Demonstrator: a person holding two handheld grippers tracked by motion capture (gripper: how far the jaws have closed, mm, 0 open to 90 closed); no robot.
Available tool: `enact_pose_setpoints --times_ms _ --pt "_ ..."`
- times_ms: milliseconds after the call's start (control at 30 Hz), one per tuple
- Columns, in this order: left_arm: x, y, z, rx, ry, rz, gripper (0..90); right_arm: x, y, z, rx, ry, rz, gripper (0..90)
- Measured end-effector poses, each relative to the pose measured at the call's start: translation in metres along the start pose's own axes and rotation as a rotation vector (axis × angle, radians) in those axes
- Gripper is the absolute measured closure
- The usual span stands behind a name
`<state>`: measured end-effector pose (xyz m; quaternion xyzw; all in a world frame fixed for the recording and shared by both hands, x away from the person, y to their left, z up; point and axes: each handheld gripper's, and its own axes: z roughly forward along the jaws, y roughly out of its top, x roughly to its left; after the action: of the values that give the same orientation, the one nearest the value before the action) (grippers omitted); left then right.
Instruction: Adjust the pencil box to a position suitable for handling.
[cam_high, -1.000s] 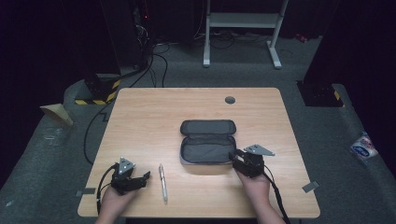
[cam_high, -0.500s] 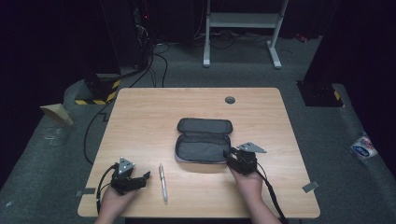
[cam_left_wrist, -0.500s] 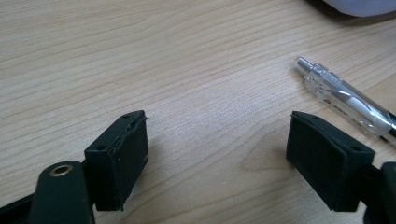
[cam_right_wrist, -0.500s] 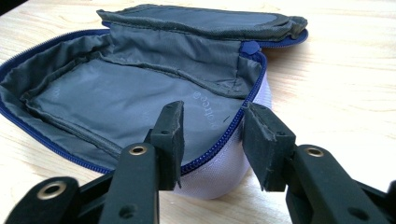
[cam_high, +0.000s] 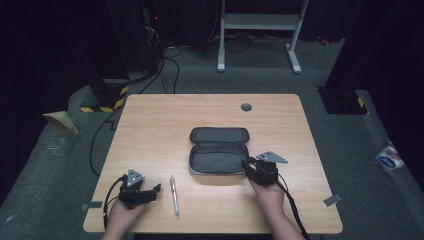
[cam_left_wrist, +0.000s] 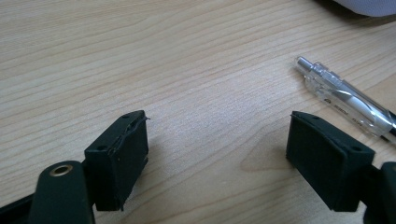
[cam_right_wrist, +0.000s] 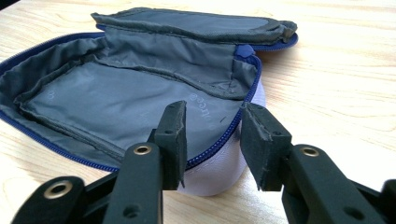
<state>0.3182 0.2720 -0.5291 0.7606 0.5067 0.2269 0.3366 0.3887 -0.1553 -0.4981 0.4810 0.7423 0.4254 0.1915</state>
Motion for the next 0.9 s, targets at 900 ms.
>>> enact_pose_setpoints --times_ms 900 --pt "-0.003 -0.002 -0.001 -0.005 0.017 -0.022 21.9 -0.054 -0.019 -0.04 0.023 -0.13 -0.059 38.0"
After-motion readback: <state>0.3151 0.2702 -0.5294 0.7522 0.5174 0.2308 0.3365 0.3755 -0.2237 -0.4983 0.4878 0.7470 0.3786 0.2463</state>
